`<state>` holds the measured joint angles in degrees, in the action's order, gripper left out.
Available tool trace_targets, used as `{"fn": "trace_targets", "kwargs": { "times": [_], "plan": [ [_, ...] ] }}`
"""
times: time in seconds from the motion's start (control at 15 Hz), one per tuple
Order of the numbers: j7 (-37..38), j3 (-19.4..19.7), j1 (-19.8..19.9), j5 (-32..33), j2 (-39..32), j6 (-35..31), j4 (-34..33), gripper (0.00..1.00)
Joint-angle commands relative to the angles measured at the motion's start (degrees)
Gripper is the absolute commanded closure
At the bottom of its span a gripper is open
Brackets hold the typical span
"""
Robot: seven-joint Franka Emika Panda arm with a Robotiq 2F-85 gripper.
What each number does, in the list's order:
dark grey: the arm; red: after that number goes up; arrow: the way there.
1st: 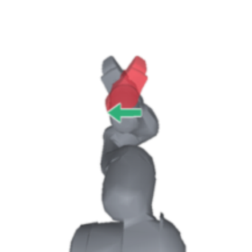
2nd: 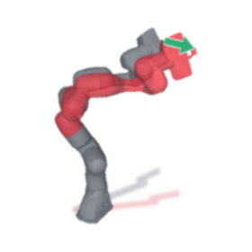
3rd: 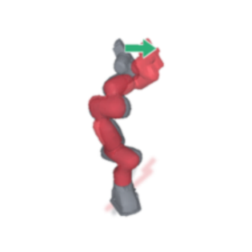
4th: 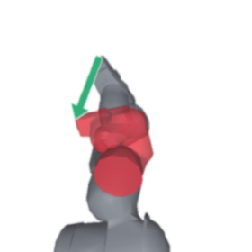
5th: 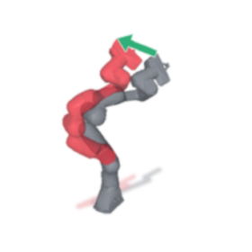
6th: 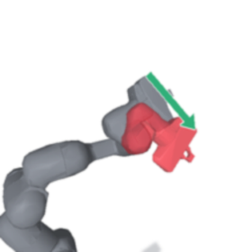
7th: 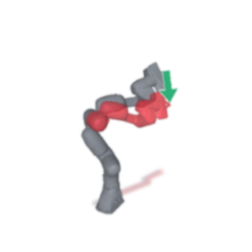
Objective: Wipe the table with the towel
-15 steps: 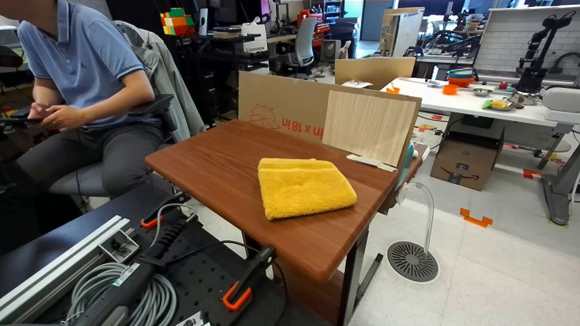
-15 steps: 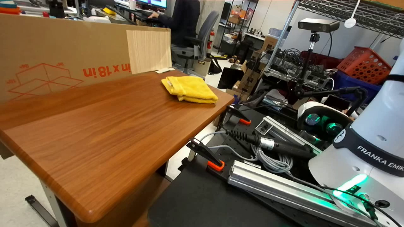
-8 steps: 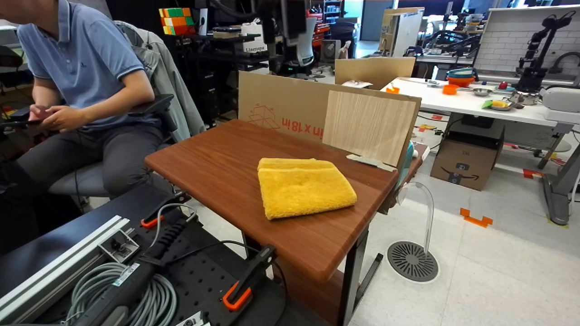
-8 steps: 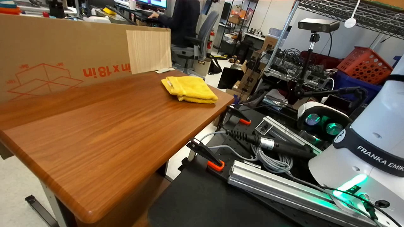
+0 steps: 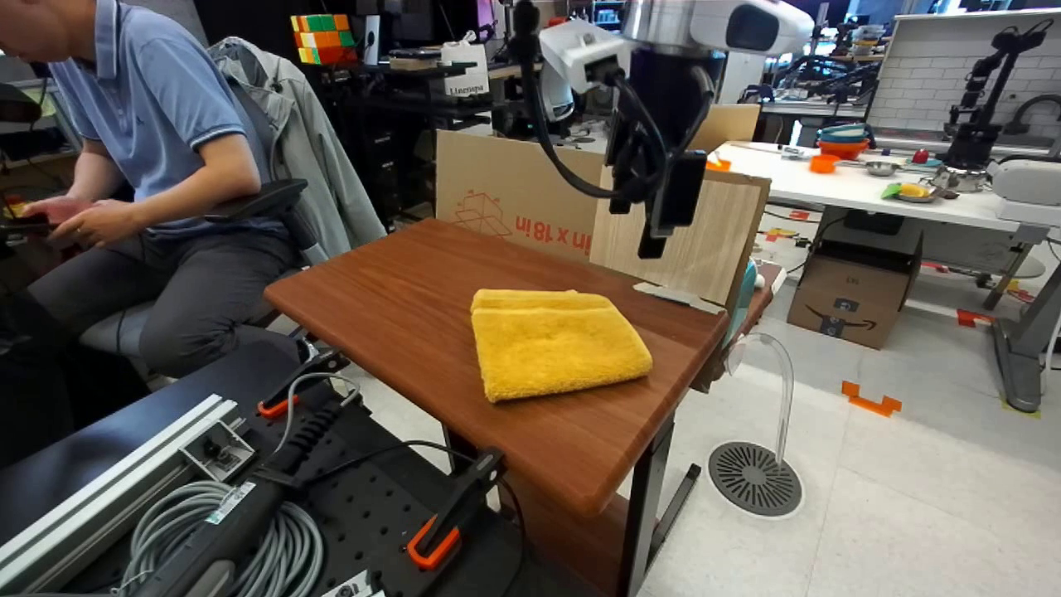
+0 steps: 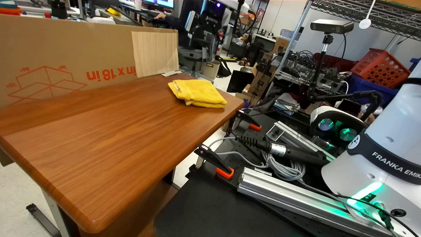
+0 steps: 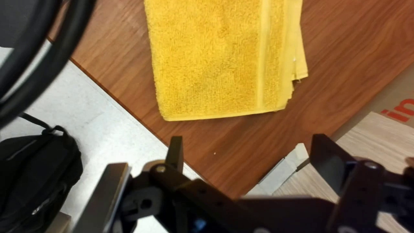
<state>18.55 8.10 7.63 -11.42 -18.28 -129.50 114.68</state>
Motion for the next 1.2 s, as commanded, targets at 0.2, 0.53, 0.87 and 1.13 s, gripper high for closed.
{"fn": "trace_targets", "kwargs": {
  "times": [0.2,0.53,0.87,1.13],
  "plan": [
    [0.45,0.28,-0.11,-0.04,-1.94,1.66,-2.7,0.0],
    [8.16,-0.31,-5.08,2.09,-4.34,-8.32,3.11,0.0],
    [16.69,1.72,-10.67,7.09,-12.77,-13.19,3.88,0.0],
    [22.12,3.79,-12.25,9.64,-19.96,-10.9,0.26,0.0]
  ]
}}
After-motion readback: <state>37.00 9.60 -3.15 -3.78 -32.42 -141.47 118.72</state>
